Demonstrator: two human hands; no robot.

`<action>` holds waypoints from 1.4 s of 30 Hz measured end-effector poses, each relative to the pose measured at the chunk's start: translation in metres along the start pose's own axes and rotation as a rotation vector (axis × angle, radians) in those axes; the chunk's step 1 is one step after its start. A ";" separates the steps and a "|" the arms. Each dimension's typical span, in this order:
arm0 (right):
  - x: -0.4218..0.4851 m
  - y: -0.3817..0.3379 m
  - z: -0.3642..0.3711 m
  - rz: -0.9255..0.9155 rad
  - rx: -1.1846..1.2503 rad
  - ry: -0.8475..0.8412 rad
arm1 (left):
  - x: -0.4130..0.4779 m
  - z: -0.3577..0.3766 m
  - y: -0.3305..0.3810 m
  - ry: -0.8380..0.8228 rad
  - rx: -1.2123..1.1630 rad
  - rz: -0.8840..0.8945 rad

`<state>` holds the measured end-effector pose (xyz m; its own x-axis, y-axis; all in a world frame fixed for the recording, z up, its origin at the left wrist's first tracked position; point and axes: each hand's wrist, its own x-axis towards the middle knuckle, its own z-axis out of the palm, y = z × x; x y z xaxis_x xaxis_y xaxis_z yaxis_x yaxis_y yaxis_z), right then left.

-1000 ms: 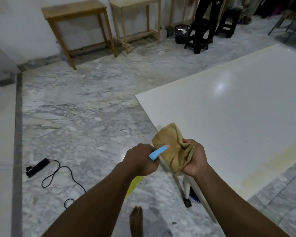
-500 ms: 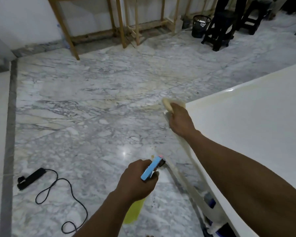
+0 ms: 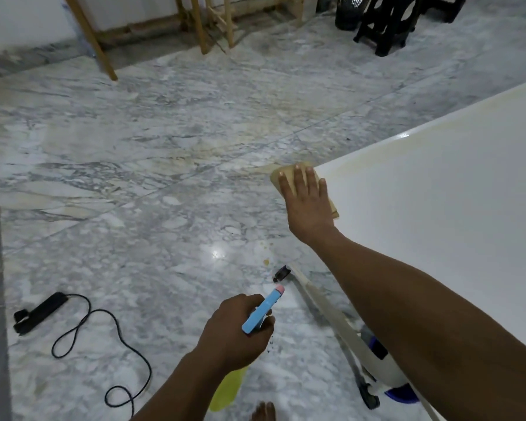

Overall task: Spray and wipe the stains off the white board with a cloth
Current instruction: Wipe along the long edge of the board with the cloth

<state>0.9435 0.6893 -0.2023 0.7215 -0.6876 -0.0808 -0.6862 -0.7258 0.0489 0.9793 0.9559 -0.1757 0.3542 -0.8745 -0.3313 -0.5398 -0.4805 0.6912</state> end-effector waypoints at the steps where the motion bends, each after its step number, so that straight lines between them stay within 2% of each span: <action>1: -0.005 0.001 -0.001 -0.010 -0.006 -0.010 | -0.003 0.004 0.004 -0.010 -0.003 -0.001; 12: -0.160 0.036 0.001 -0.063 0.002 -0.041 | -0.076 0.064 0.058 -0.016 0.042 0.061; 25: -0.494 0.124 0.053 -0.060 0.064 0.039 | -0.232 0.229 0.147 -0.193 -0.001 0.157; 31: -0.610 0.147 0.068 -0.007 0.050 0.091 | -0.288 0.281 0.177 -0.234 0.061 0.233; 35: -0.663 0.160 0.066 -0.017 0.170 0.057 | -0.310 0.290 0.186 -0.235 0.157 0.247; 39: -0.724 0.177 0.063 0.018 0.340 -0.140 | -0.329 0.290 0.198 -0.217 0.213 0.246; 41: -0.753 0.188 0.058 0.083 0.499 -0.206 | -0.336 0.287 0.207 -0.203 0.232 0.251; 42: -0.762 0.193 0.050 0.183 0.652 -0.190 | -0.338 0.284 0.213 -0.193 0.238 0.259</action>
<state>0.2565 1.0743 -0.1811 0.6015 -0.7390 -0.3035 -0.7530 -0.3977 -0.5242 0.5271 1.1306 -0.0989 0.0461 -0.9541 -0.2959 -0.7622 -0.2250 0.6070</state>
